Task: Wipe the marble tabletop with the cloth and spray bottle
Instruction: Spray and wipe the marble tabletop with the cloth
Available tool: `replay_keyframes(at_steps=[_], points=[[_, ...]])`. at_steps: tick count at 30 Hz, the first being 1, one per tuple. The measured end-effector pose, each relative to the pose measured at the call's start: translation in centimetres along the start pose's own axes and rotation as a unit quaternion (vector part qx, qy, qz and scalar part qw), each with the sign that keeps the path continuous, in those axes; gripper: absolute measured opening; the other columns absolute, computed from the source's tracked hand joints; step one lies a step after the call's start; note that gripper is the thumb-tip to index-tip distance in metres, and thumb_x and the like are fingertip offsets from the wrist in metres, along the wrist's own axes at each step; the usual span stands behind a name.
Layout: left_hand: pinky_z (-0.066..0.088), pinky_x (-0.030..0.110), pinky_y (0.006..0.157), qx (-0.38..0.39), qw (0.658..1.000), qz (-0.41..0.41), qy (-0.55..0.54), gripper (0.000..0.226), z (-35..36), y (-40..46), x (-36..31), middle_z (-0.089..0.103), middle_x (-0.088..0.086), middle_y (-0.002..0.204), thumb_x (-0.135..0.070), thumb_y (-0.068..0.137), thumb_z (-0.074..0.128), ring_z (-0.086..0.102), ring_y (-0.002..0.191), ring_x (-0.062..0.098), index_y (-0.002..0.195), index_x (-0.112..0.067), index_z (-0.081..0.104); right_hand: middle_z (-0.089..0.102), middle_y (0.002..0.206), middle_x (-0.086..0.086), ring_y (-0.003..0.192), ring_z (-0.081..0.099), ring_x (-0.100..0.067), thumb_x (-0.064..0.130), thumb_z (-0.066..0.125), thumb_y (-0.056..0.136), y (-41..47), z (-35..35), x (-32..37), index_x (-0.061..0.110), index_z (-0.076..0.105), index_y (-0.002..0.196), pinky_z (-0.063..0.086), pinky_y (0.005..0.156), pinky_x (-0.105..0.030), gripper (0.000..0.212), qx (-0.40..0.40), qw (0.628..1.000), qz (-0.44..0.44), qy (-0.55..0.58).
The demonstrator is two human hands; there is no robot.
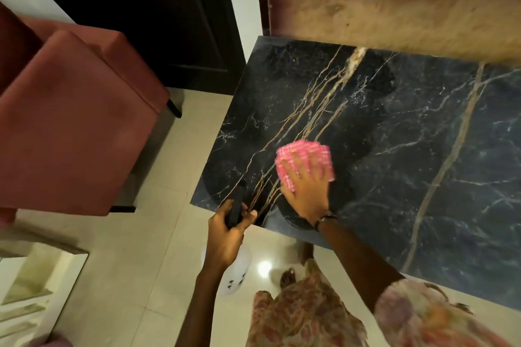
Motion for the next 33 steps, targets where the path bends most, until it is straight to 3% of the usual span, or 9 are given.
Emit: replay_keyframes(at_steps=[4,8,12,14,17,21,24,29,33], points=[[0.035,0.025,0.042,-0.009,0.999,0.020,0.040,0.015,-1.1,-0.4,0.7,0.048,-0.003,0.053,-0.014,0.081,0.072,0.038,0.045,0.017,0.087,-0.007,0.060,0.037,0.154,-0.005,0.145,0.021,-0.035,0.051,0.051,0.089,-3.8,3.3,7.2,0.029,0.034,0.147,0.012,0.116,-0.060,0.065,0.040,0.992,-0.122,0.000],[0.033,0.027,0.044,-0.001,0.999,0.022,0.027,0.015,-1.1,-0.8,1.1,0.044,0.002,0.052,-0.013,0.081,0.071,0.034,0.048,0.021,0.087,-0.006,0.059,0.038,0.152,-0.001,0.143,0.026,-0.030,0.056,0.044,0.087,-10.1,3.3,4.2,0.033,0.035,0.144,0.009,0.119,-0.056,0.063,0.071,0.980,-0.180,-0.032],[0.034,0.026,0.042,0.007,1.000,0.016,0.009,0.015,-0.6,-1.4,1.0,0.050,0.003,0.054,-0.015,0.082,0.071,0.037,0.046,0.021,0.088,-0.006,0.060,0.037,0.153,-0.011,0.146,0.011,-0.032,0.051,0.058,0.081,-12.3,0.4,-5.3,0.028,0.033,0.145,0.017,0.116,-0.061,0.072,0.053,0.995,-0.077,-0.035],[0.038,0.021,0.041,0.021,1.000,0.013,0.008,0.013,0.0,-1.7,0.8,0.056,-0.004,0.056,-0.015,0.082,0.070,0.043,0.042,0.010,0.088,-0.008,0.061,0.035,0.153,-0.014,0.146,0.012,-0.038,0.051,0.058,0.082,-10.1,-0.8,-7.4,0.024,0.034,0.146,0.021,0.113,-0.064,0.074,0.045,0.998,-0.001,-0.044],[0.041,0.018,0.047,0.046,0.999,0.007,0.014,0.011,1.3,-2.0,0.6,0.061,-0.001,0.067,-0.014,0.082,0.069,0.051,0.043,0.006,0.089,-0.011,0.061,0.022,0.159,-0.013,0.146,0.011,-0.044,0.053,0.060,0.084,-6.2,-0.6,-5.5,0.026,0.029,0.149,0.007,0.115,-0.063,0.077,0.040,0.996,0.071,-0.026],[0.040,0.019,0.047,0.078,0.996,0.016,0.031,0.014,3.0,-2.3,0.1,0.059,0.006,0.071,-0.012,0.082,0.070,0.048,0.045,0.007,0.091,-0.007,0.061,0.039,0.152,-0.011,0.142,0.026,-0.040,0.048,0.063,0.081,-8.6,0.9,-1.4,0.027,0.041,0.143,0.020,0.114,-0.063,0.069,0.044,0.999,-0.016,-0.005],[0.039,0.022,0.052,0.096,0.994,0.020,0.038,0.015,4.9,-2.4,-0.6,0.058,0.011,0.073,-0.011,0.082,0.069,0.046,0.050,0.010,0.093,-0.004,0.061,0.047,0.147,-0.005,0.140,0.034,-0.035,0.050,0.050,0.086,-14.7,0.5,-3.1,0.030,0.045,0.140,0.011,0.118,-0.056,0.058,0.054,0.995,-0.078,-0.005],[0.037,0.021,0.056,0.119,0.992,0.020,0.044,0.015,8.4,-2.9,-1.6,0.058,0.015,0.080,-0.008,0.082,0.069,0.045,0.054,0.011,0.093,-0.001,0.060,0.043,0.149,-0.012,0.145,0.015,-0.033,0.051,0.042,0.086,-17.7,-2.6,-13.0,0.025,0.044,0.141,0.016,0.116,-0.058,0.060,0.033,0.998,0.053,-0.025],[0.037,0.023,0.056,0.133,0.989,0.025,0.067,0.015,11.1,-3.3,-2.0,0.057,0.016,0.080,-0.009,0.083,0.069,0.044,0.055,0.014,0.091,-0.001,0.059,0.028,0.157,-0.013,0.145,0.017,-0.043,0.048,0.058,0.086,-11.6,-3.4,-13.6,0.024,0.036,0.147,0.012,0.116,-0.063,0.069,0.027,0.988,0.152,-0.028]])
Point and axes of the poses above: each hand's wrist, its own y-axis towards the middle knuckle, its own z-axis out of the palm, x = y × z, the point moved 4 cm from there along y, towards the middle knuckle
